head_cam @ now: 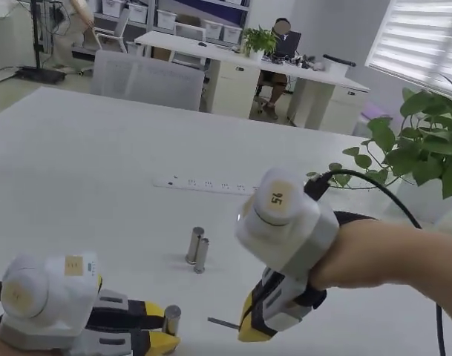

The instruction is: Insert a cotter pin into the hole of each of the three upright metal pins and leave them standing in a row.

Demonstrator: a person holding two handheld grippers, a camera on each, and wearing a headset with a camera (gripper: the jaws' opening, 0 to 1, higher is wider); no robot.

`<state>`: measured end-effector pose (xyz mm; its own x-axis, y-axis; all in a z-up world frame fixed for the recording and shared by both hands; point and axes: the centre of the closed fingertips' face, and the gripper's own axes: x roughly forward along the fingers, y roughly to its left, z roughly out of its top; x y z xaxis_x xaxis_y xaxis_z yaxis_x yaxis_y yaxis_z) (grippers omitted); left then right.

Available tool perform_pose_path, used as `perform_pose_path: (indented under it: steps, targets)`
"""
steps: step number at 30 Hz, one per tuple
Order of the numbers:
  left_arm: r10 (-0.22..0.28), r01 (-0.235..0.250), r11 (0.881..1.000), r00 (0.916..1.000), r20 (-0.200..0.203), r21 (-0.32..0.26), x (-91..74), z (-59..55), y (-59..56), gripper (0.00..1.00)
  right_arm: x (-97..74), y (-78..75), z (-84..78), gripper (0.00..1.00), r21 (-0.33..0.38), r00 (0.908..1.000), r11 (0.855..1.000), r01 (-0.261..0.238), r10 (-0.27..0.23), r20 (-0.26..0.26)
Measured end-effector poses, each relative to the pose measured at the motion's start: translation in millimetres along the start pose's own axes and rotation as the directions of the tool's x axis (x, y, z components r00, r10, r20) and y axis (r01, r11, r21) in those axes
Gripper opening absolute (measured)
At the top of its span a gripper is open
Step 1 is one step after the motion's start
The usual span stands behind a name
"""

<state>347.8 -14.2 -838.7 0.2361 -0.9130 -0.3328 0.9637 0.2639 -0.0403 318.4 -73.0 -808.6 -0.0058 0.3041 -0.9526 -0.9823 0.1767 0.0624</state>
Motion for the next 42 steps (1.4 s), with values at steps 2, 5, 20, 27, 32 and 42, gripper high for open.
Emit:
perform_pose_path:
  steps: [2,5,20,27,32,42]
  targets:
    - [-0.001,0.001,1.0,1.0,0.003,-0.004,0.1,-0.1,0.2,0.11,3.0,-1.1,0.4,0.03,0.002,1.0,1.0,0.0,0.0,-0.008]
    - [-0.004,0.004,1.0,1.0,0.005,-0.007,0.3,-0.3,0.7,0.1,6.8,-1.7,1.8,0.03,0.012,0.9999,1.0,-0.004,0.004,-0.014]
    - [-0.009,0.009,1.0,0.9999,0.004,-0.001,2.2,0.1,-0.1,0.1,21.2,-3.3,14.9,0.03,0.025,0.9994,0.999,-0.024,0.024,-0.024]
    - [-0.007,0.007,1.0,1.0,0.006,0.002,2.5,0.0,0.2,0.1,22.6,-4.3,17.1,0.03,0.031,0.9993,0.999,-0.027,0.028,-0.026]
    - [-0.005,0.005,1.0,1.0,0.007,0.002,2.9,0.3,0.2,0.1,24.0,-4.8,18.0,0.03,0.037,0.9992,0.999,-0.029,0.03,-0.025]
    - [0.002,-0.002,1.0,1.0,0.009,0.002,2.8,0.4,0.6,0.1,26.8,-4.4,19.2,0.03,0.052,0.999,0.998,-0.038,0.039,-0.023]
